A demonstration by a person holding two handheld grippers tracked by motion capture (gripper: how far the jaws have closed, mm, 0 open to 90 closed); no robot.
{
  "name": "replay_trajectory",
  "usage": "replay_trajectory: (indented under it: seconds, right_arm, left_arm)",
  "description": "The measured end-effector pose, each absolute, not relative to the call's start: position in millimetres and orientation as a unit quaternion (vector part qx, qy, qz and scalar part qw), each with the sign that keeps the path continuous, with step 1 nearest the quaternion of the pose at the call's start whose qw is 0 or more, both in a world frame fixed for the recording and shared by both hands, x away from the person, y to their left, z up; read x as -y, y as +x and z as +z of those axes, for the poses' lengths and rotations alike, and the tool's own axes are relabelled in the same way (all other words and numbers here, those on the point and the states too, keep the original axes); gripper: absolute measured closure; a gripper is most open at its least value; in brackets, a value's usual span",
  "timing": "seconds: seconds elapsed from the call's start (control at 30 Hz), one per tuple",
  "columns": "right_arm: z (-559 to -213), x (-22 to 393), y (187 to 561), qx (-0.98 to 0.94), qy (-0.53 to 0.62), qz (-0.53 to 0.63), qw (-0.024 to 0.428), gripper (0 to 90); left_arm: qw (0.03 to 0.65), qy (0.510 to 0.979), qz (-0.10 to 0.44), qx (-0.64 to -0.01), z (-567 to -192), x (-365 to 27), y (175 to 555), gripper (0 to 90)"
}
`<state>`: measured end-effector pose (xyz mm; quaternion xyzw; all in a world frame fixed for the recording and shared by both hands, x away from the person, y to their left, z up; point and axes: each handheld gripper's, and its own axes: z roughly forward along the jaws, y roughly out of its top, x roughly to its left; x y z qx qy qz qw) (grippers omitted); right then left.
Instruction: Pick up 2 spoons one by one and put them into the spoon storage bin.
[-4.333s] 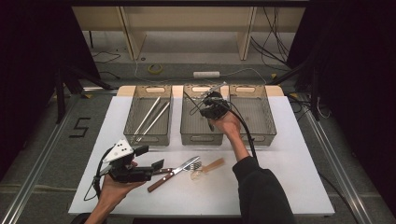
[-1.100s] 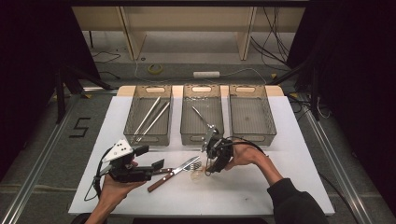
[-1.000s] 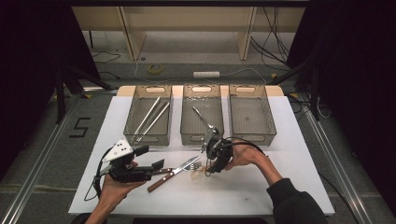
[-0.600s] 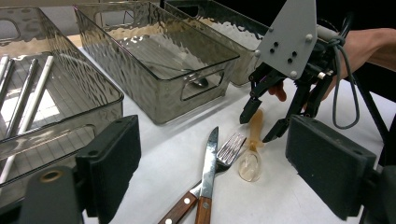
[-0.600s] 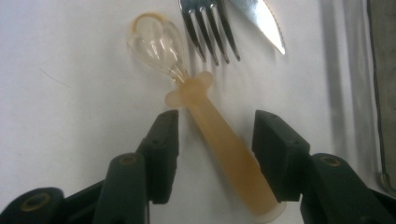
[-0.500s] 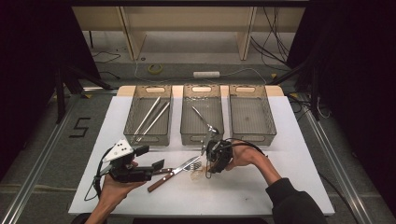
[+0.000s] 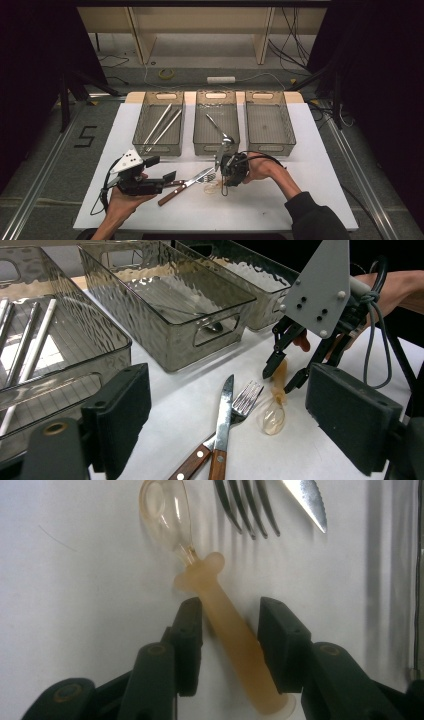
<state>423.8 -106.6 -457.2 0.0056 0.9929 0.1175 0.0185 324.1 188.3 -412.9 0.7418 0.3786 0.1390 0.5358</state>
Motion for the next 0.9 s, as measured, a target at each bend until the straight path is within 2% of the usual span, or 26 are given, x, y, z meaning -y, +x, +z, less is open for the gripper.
replay_trajectory:
  seconds: [0.4,0.7,0.9]
  right_arm:
    - [-457.2,108.0,418.5,-0.993,-0.02,0.117,0.027,66.5]
    - [-457.3,109.6,417.0,-0.992,-0.039,0.12,0.022,74.5]
    - [-457.0,110.9,416.8,-0.991,-0.051,0.12,0.018,76.6]
  left_arm:
    - [0.535,0.743,0.136,-0.379,-412.9,-188.5,324.1,17.8]
    - [0.536,0.741,0.136,-0.38,-413.1,-187.9,324.0,17.8]
    - [0.537,0.742,0.135,-0.379,-413.2,-187.4,324.0,17.9]
